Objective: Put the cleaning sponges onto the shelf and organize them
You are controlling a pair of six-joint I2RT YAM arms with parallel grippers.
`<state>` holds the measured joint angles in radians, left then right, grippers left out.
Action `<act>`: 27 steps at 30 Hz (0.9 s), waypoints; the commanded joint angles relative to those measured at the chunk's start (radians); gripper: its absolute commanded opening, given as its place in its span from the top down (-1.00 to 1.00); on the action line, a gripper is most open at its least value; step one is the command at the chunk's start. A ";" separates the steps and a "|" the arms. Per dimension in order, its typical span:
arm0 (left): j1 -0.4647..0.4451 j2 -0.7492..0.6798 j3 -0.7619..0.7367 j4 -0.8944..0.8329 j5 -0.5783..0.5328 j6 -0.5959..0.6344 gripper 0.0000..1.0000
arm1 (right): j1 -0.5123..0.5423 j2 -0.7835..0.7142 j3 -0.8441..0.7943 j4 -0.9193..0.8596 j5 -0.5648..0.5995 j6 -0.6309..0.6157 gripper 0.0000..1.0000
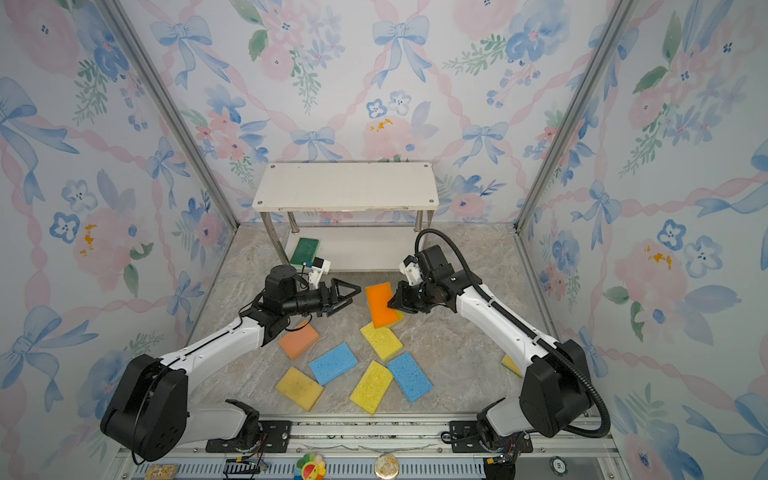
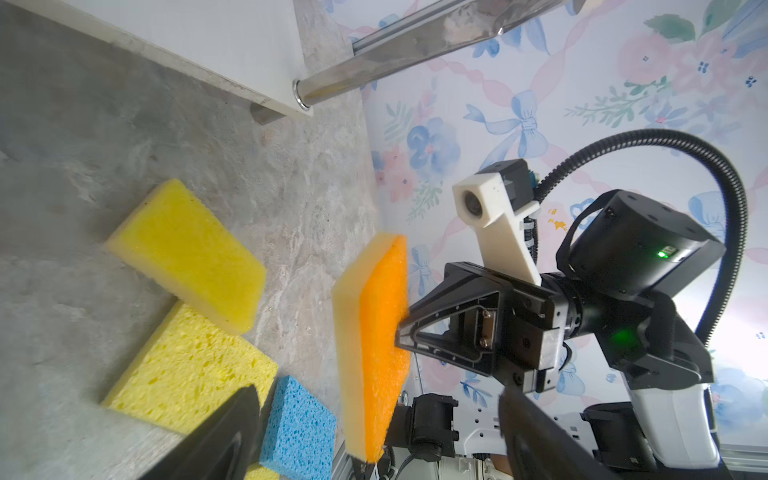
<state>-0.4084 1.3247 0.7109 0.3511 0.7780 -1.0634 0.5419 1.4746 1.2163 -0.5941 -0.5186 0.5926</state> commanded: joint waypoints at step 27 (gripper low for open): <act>0.058 -0.032 -0.040 0.111 0.010 -0.086 0.80 | 0.093 -0.069 -0.034 0.108 -0.054 0.171 -0.06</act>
<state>-0.3630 1.2846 0.6369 0.4477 0.7536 -1.1568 0.6357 1.4364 1.2163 -0.5037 -0.5621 0.7490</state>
